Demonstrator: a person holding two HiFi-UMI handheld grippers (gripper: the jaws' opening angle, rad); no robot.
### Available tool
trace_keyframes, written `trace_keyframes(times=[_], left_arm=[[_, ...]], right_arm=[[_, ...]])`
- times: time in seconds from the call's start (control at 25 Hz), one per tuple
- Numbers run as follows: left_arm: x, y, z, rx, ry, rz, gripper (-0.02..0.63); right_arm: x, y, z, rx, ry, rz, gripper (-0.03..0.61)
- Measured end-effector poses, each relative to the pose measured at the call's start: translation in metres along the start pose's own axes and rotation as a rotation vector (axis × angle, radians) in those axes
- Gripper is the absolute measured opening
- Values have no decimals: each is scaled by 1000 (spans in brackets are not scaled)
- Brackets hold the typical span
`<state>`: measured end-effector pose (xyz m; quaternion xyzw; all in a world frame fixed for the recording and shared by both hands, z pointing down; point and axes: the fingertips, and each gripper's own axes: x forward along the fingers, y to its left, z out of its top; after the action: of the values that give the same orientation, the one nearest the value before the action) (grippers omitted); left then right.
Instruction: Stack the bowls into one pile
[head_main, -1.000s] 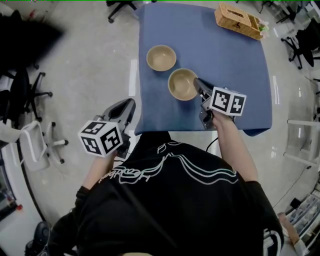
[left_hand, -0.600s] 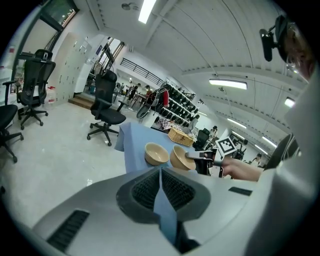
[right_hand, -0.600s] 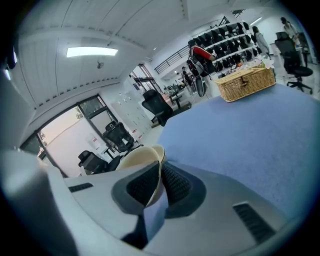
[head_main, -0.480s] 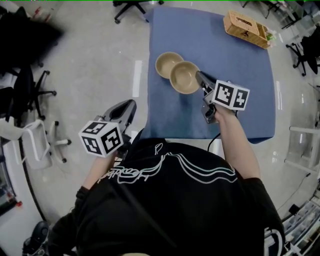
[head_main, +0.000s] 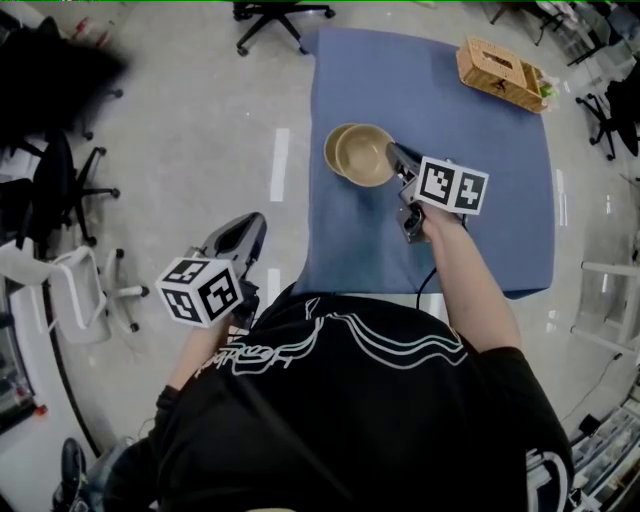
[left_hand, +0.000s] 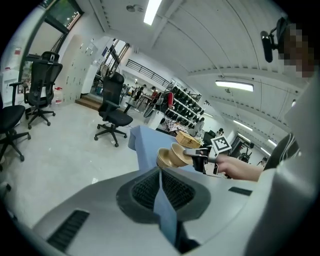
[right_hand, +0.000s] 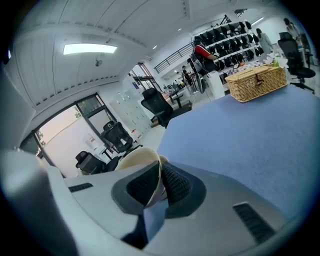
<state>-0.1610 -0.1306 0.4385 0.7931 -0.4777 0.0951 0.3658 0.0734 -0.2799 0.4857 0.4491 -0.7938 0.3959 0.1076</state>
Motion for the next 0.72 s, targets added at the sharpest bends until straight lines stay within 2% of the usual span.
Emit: trace_keyframes(times=[0.44,0.72], left_arm=[[-9,31,2,-36,15,31,33],[-13,37,-3,-41,16,28,32]], right_arm=[[39,1,0,-42,38,-60,46],[46,-3,-5,-72,37,-97,48]])
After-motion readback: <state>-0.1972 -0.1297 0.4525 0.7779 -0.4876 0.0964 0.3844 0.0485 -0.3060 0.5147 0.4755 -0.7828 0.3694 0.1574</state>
